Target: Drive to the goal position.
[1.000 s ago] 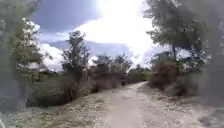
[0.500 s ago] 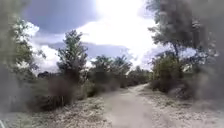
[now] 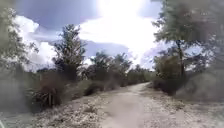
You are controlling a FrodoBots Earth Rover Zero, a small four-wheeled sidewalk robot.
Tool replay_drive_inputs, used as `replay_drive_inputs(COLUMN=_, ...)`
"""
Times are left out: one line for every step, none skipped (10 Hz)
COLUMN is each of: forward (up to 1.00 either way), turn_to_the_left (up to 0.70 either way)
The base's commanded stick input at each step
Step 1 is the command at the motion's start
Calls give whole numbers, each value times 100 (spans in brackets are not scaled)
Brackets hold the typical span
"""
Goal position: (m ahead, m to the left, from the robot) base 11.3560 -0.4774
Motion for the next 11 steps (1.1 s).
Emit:
replay_drive_inputs(forward=70, turn_to_the_left=-16)
replay_drive_inputs(forward=70, turn_to_the_left=-35)
replay_drive_inputs(forward=70, turn_to_the_left=-25)
replay_drive_inputs(forward=70, turn_to_the_left=-8)
replay_drive_inputs(forward=70, turn_to_the_left=0)
replay_drive_inputs(forward=70, turn_to_the_left=0)
replay_drive_inputs(forward=70, turn_to_the_left=0)
replay_drive_inputs(forward=70, turn_to_the_left=0)
replay_drive_inputs(forward=70, turn_to_the_left=0)
replay_drive_inputs(forward=70, turn_to_the_left=0)
replay_drive_inputs(forward=70, turn_to_the_left=0)
